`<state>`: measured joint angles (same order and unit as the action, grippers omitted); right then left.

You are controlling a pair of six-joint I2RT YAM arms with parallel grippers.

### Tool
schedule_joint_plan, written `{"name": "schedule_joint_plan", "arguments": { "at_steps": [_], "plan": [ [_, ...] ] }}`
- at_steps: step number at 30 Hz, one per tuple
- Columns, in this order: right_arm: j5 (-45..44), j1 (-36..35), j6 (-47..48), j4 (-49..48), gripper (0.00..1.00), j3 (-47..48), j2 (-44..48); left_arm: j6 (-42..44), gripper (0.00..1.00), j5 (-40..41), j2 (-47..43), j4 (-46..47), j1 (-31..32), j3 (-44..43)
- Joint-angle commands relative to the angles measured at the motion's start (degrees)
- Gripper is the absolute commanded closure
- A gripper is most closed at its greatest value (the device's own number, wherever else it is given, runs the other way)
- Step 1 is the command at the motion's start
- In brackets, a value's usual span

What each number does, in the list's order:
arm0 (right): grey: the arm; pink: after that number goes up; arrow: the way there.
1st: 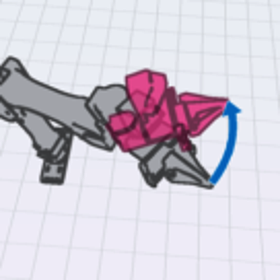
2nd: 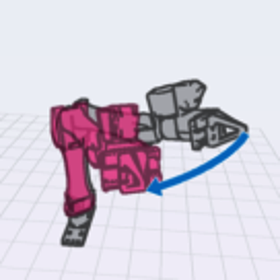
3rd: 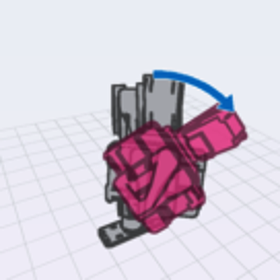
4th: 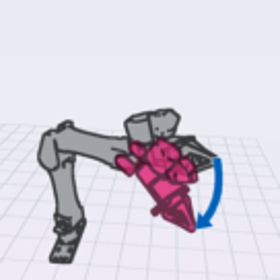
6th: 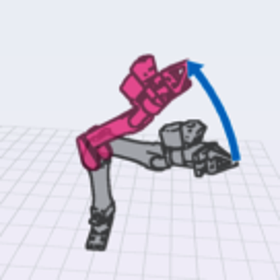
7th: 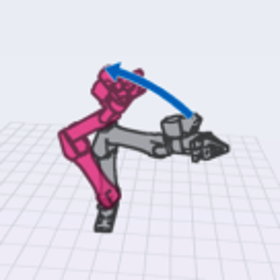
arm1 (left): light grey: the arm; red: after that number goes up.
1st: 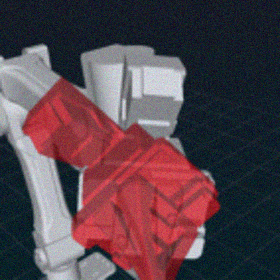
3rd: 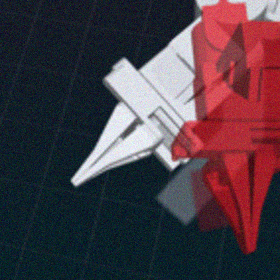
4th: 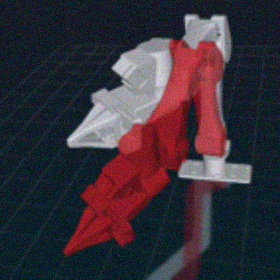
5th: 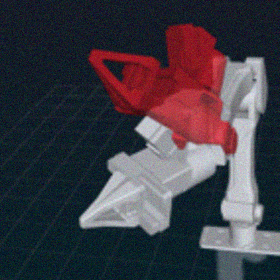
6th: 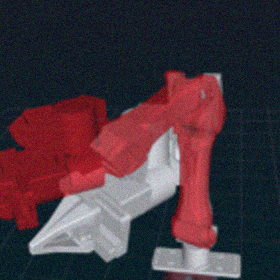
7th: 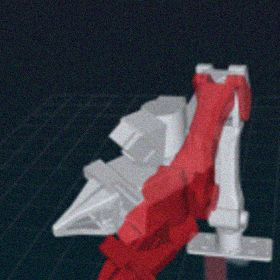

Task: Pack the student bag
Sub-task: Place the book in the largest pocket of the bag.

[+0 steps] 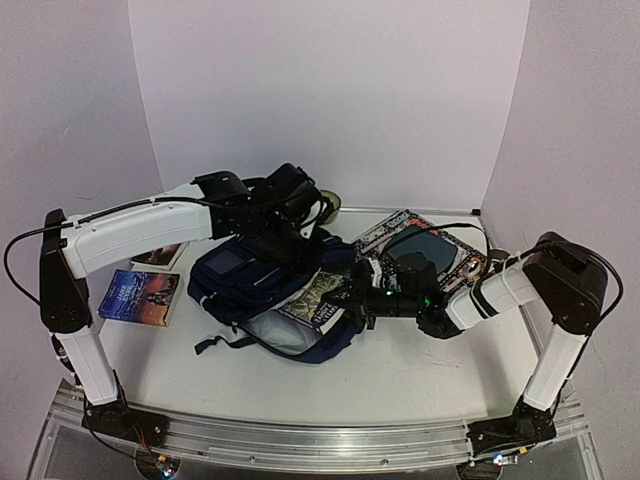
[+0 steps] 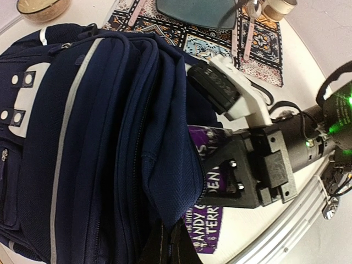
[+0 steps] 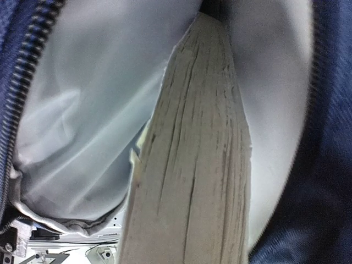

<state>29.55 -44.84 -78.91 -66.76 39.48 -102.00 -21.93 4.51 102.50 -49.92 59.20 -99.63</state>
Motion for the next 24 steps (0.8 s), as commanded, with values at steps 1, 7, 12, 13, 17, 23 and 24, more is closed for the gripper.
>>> {"name": "schedule_joint_plan", "arguments": {
  "at_steps": [1,7,12,13,17,23,24],
  "plan": [
    [1.5,-0.6,2.4,-24.3,1.0,8.5,-1.2,1.2,1.0,-6.2,-4.1,5.1,0.3,-2.3],
    [0.7,-0.7,4.8,-22.8,1.0,13.9,-7.0,1.9,1.0,-9.5,-5.6,6.2,0.3,-2.8],
    [-2.5,-0.7,8.0,-17.5,1.0,16.7,-12.4,2.1,1.0,-9.3,-6.8,6.8,0.3,-1.5],
    [-2.9,-0.8,8.6,-15.9,1.0,17.6,-13.5,2.0,1.0,-9.3,-7.2,7.1,0.3,-1.0],
    [-3.9,-0.7,10.1,-11.3,0.9,19.8,-17.0,2.0,1.0,-6.4,-8.6,8.3,0.3,2.4],
    [-3.9,-0.8,12.3,-4.7,0.56,18.5,-16.0,1.5,1.0,1.6,-9.2,9.3,0.2,7.6],
    [-3.7,-0.7,12.8,-3.6,0.51,18.1,-15.4,1.5,1.0,2.0,-9.2,9.5,0.2,8.1]
  ]
}}
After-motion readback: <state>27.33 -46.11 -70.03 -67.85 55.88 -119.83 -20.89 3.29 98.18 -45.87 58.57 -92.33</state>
